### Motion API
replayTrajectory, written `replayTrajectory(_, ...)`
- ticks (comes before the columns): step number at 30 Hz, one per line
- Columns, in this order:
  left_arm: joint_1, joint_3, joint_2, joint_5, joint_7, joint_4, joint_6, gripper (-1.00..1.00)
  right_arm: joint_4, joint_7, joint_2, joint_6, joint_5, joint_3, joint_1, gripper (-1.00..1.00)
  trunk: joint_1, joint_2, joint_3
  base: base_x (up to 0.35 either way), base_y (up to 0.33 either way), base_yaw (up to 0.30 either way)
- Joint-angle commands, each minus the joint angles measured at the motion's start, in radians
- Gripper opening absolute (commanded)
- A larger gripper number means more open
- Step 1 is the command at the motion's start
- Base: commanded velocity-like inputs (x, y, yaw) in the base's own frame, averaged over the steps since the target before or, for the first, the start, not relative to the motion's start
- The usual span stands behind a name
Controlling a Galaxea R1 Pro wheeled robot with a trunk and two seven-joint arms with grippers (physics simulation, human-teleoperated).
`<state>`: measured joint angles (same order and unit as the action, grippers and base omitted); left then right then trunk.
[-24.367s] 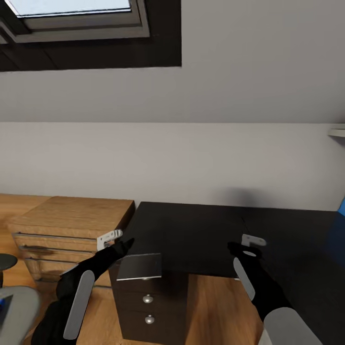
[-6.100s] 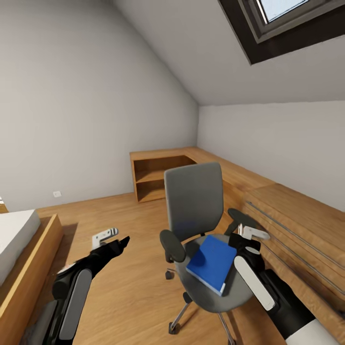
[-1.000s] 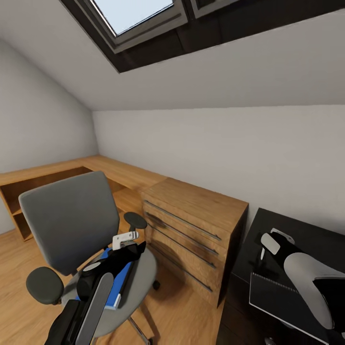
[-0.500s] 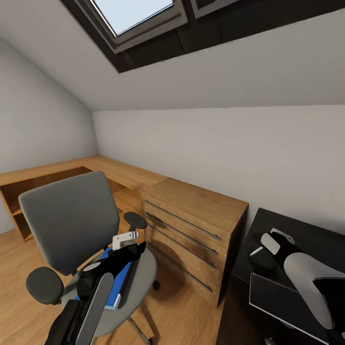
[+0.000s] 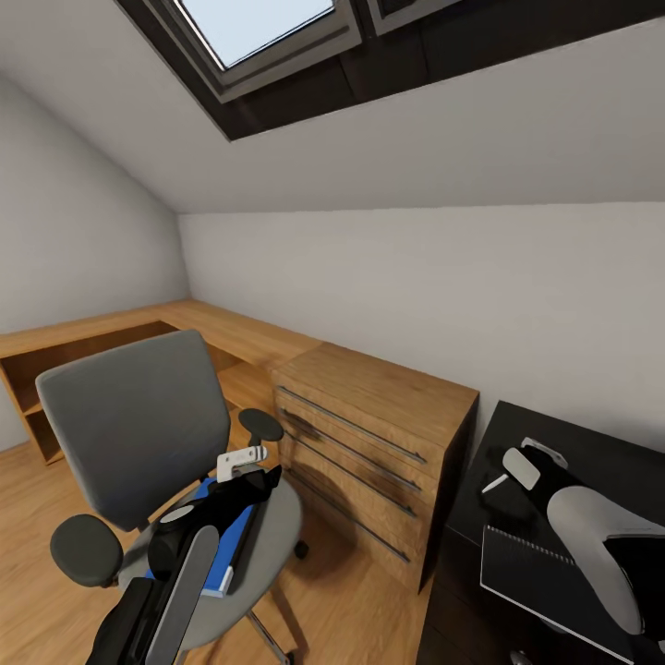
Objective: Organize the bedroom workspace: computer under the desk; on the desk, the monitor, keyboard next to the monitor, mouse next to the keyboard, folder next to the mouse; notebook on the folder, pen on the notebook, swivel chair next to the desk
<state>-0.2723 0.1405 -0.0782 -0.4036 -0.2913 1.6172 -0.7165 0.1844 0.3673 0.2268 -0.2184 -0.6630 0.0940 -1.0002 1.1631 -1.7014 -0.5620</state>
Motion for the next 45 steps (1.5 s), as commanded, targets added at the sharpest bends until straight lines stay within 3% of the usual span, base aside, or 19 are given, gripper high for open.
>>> replayTrajectory(1,-0.001,0.001,0.000,-0.011,-0.009,0.001,-0.003,1.00,0.005,0.006,0.001,-0.007,-0.006,0.008,0.000,1.00,0.000,-0.001,-0.001,0.000,0.000,0.000)
replayTrajectory(15,-0.001,0.004,0.000,-0.011,-0.009,0.001,-0.003,1.00,0.153,0.030,0.003,-0.010,-0.006,0.005,0.023,1.00,0.000,-0.001,-0.001,0.000,0.000,0.000)
replayTrajectory(18,-0.001,0.004,0.000,-0.011,-0.009,0.001,-0.003,1.00,0.236,0.079,0.003,-0.012,-0.006,0.005,0.062,1.00,0.000,-0.001,-0.001,0.000,0.000,0.000)
replayTrajectory(23,-0.001,0.004,0.000,-0.011,-0.009,0.001,-0.003,1.00,0.504,0.229,0.002,-0.020,-0.011,0.007,0.205,1.00,0.000,-0.001,-0.001,0.000,0.000,0.000)
replayTrajectory(25,-0.001,0.004,0.000,-0.011,-0.009,0.001,-0.003,1.00,0.570,0.265,-0.003,-0.030,-0.013,0.008,0.238,1.00,0.000,-0.001,-0.001,0.000,0.000,0.000)
replayTrajectory(27,-0.001,0.005,-0.001,-0.011,-0.009,0.001,-0.003,1.00,0.624,0.306,-0.025,-0.045,-0.014,0.008,0.261,1.00,0.000,-0.001,-0.001,0.000,0.000,0.000)
replayTrajectory(28,-0.001,0.006,-0.001,-0.011,-0.009,0.001,-0.003,1.00,0.632,0.314,-0.034,-0.048,-0.013,0.008,0.264,1.00,0.000,-0.001,-0.001,0.000,0.000,0.000)
replayTrajectory(29,-0.001,0.007,-0.001,-0.011,-0.009,0.001,-0.003,1.00,0.649,0.335,-0.068,-0.053,-0.008,0.008,0.271,1.00,0.000,-0.001,-0.001,0.000,0.000,0.071)
replayTrajectory(31,-0.001,0.008,-0.001,-0.010,-0.009,0.001,-0.003,1.00,0.655,0.344,-0.090,-0.054,-0.006,0.009,0.275,1.00,0.000,-0.001,-0.001,0.000,0.000,0.165)
replayTrajectory(37,-0.001,0.008,-0.001,-0.009,-0.010,0.001,-0.003,1.00,0.659,0.350,-0.104,-0.052,-0.006,0.051,0.280,1.00,0.000,-0.001,-0.001,0.000,0.000,0.244)
replayTrajectory(45,-0.001,0.007,0.000,-0.010,-0.010,0.001,-0.003,1.00,0.659,0.351,-0.105,-0.052,-0.006,0.071,0.281,1.00,0.000,-0.001,-0.002,0.000,0.000,0.257)
